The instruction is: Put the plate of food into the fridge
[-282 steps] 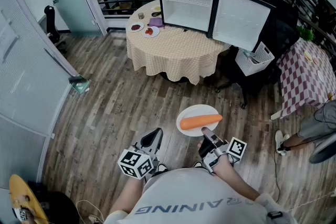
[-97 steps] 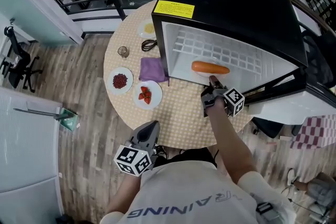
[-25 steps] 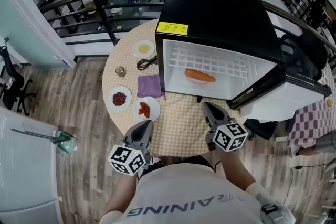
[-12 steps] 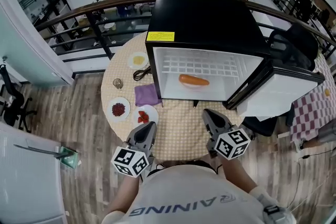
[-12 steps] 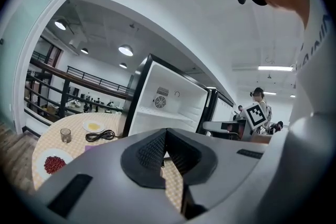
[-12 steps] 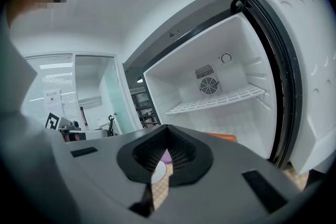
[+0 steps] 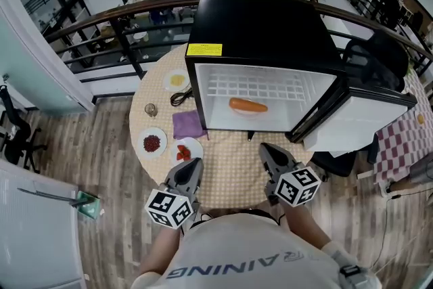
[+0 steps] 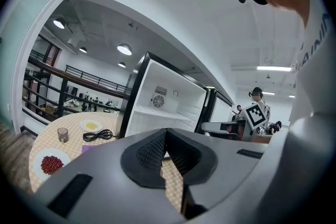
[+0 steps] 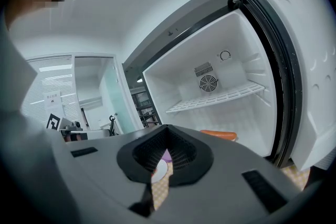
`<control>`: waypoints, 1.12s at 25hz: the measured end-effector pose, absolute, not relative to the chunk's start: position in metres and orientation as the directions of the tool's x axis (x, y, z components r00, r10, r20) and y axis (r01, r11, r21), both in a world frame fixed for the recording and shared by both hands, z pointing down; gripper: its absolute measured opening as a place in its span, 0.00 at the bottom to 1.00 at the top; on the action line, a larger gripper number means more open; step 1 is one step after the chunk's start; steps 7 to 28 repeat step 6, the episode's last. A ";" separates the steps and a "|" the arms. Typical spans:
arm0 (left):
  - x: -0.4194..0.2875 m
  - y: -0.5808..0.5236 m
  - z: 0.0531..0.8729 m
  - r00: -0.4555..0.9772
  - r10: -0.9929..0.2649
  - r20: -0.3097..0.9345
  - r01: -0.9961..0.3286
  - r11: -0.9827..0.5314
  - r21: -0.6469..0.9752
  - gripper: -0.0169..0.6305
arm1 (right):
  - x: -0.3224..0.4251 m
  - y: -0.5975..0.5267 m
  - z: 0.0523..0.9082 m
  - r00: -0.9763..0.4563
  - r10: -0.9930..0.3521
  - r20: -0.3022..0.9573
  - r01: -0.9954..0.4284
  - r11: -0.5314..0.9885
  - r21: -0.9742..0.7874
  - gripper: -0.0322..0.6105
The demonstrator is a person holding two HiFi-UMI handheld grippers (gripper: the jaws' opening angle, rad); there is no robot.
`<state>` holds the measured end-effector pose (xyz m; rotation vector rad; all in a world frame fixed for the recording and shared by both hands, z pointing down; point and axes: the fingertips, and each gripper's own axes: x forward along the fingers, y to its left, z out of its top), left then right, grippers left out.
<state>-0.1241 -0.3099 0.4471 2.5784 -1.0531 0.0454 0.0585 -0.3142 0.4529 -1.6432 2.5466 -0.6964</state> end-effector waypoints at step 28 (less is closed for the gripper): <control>-0.121 -0.308 0.444 0.720 -0.674 0.163 -0.686 -0.658 0.311 0.03 | 0.059 -0.313 0.452 -0.450 -0.866 0.216 -0.854 0.347 -0.389 0.08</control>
